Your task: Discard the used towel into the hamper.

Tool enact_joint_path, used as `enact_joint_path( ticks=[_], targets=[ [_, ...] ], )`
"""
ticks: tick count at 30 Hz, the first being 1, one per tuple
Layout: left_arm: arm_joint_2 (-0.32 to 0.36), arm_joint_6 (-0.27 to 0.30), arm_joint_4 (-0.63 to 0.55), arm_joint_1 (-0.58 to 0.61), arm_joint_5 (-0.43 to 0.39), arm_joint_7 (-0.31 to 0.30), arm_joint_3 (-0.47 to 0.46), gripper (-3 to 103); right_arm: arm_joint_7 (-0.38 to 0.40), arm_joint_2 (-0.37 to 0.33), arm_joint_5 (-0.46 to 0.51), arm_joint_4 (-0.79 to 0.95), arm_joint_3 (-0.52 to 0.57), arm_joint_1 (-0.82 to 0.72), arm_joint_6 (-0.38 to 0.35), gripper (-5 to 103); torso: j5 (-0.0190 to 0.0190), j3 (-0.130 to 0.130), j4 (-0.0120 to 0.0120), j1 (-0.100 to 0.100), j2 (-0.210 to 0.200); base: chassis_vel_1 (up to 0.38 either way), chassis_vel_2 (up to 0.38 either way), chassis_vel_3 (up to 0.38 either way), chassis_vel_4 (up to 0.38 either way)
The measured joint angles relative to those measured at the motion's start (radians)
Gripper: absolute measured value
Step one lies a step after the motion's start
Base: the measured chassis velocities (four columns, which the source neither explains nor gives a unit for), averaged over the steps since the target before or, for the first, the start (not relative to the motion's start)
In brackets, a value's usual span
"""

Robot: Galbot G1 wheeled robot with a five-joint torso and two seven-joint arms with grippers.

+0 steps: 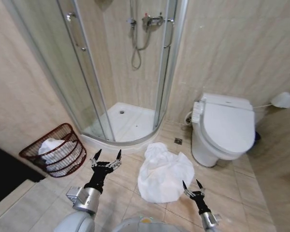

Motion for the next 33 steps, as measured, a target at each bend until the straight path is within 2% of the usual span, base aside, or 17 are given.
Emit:
enact_joint_path(
  ticks=[2, 4, 7, 12, 19, 25, 33],
  targets=[
    [0.0, 0.0, 0.0, 0.0, 0.0, 0.0, 0.0, 100, 0.004, 0.003, -0.012, -0.006, 0.004, 0.011, -0.006, 100, 0.0, -0.002, 0.0001, -0.001, -0.004, 0.104, 0.081, 0.093, 0.07],
    [0.0, 0.0, 0.0, 0.0, 0.0, 0.0, 0.0, 100, 0.039, 0.003, -0.055, -0.043, 0.01, 0.042, -0.02, 100, -0.0005, -0.009, 0.0, -0.006, -0.016, 0.085, 0.071, 0.074, 0.05],
    [0.0, 0.0, 0.0, 0.0, 0.0, 0.0, 0.0, 100, 0.06, -0.02, -0.064, -0.127, 0.005, 0.08, -0.019, 100, -0.0003, -0.014, 0.0, -0.01, -0.025, 0.036, 0.04, 0.021, 0.018],
    [0.0, 0.0, 0.0, 0.0, 0.0, 0.0, 0.0, 100, 0.058, -0.046, -0.057, -0.23, -0.011, 0.129, -0.001, 100, 0.0001, -0.021, -0.0001, -0.015, -0.037, 0.0, 0.0, 0.0, 0.0],
    [0.0, 0.0, 0.0, 0.0, 0.0, 0.0, 0.0, 100, 0.015, -0.085, -0.037, -0.38, -0.047, 0.227, 0.025, 100, -0.0005, -0.04, -0.0001, -0.026, -0.067, 0.0, 0.0, 0.0, 0.0],
    [0.0, 0.0, 0.0, 0.0, 0.0, 0.0, 0.0, 100, 0.011, -0.085, -0.04, -0.435, -0.079, 0.293, 0.027, 100, -0.0006, -0.053, 0.0, -0.034, -0.087, 0.0, 0.0, 0.0, 0.0],
    [0.0, 0.0, 0.0, 0.0, 0.0, 0.0, 0.0, 100, 0.055, -0.042, -0.127, -0.57, -0.135, 0.414, -0.006, 100, -0.0001, -0.077, 0.0, -0.042, -0.12, 0.0, 0.0, 0.0, 0.0]
  ],
)
